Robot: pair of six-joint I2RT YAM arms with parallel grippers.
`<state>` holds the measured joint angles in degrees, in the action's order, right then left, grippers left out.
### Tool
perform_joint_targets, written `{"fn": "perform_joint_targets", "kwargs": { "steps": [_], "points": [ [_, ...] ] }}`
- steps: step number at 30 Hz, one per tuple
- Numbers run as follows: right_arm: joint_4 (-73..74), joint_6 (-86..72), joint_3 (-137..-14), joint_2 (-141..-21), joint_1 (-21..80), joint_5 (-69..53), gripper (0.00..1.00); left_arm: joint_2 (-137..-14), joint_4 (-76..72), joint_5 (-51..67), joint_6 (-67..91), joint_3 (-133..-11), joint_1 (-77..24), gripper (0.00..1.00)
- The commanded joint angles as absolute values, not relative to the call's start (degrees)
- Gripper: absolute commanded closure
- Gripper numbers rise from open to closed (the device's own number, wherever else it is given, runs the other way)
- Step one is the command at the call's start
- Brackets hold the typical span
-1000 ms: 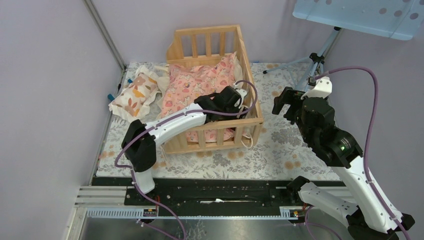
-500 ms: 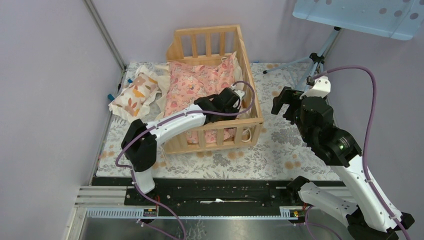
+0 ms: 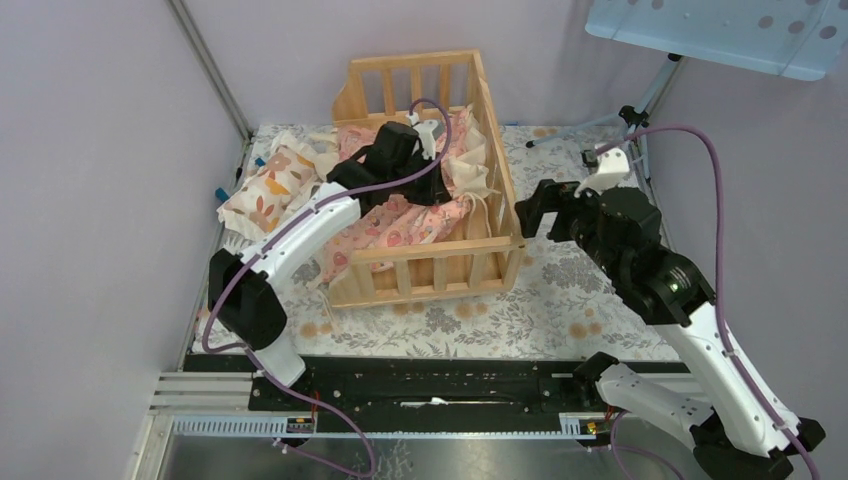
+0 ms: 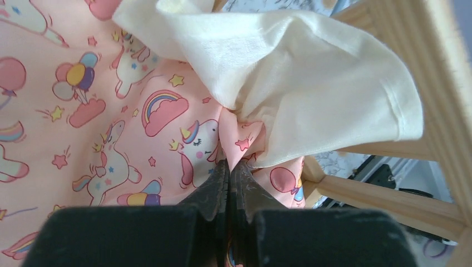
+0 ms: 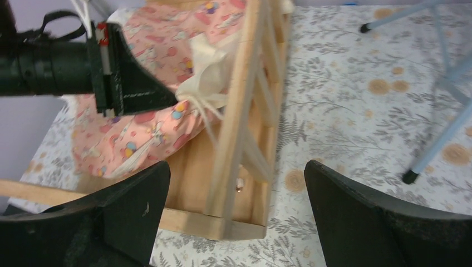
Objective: Set up the pet bed
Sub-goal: Adjust the mattress on the bed frame, then cross the ropes on the bed frame.
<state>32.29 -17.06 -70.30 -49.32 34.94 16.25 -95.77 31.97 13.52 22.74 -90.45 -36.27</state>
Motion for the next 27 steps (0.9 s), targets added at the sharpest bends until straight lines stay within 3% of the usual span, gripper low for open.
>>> {"fn": "perform_joint_targets", "kwargs": {
  "steps": [1, 14, 23, 25, 27],
  "points": [
    [29.9, -14.3, -75.2, -55.1, 35.2, 5.5, 0.03, -92.8, 27.6, 19.7, 22.1, -92.8, -34.0, 1.0],
    [26.7, -12.4, -83.4, -68.5, 35.2, -0.5, 0.38, -86.2, 22.5, 26.2, 22.3, -87.9, -25.4, 1.0],
    [21.7, -10.6, -83.8, -74.6, 35.3, -6.7, 0.54, -83.9, 20.6, 30.1, 20.7, -86.1, -23.1, 1.0],
    [19.2, -8.8, -82.8, -75.3, 35.3, -7.9, 0.54, -83.6, 20.0, 30.8, 21.1, -85.5, -22.5, 1.0],
    [16.3, -6.9, -81.3, -75.8, 35.3, -8.3, 0.41, -83.5, 19.7, 31.6, 21.5, -85.5, -22.0, 1.0]
  ]
}}
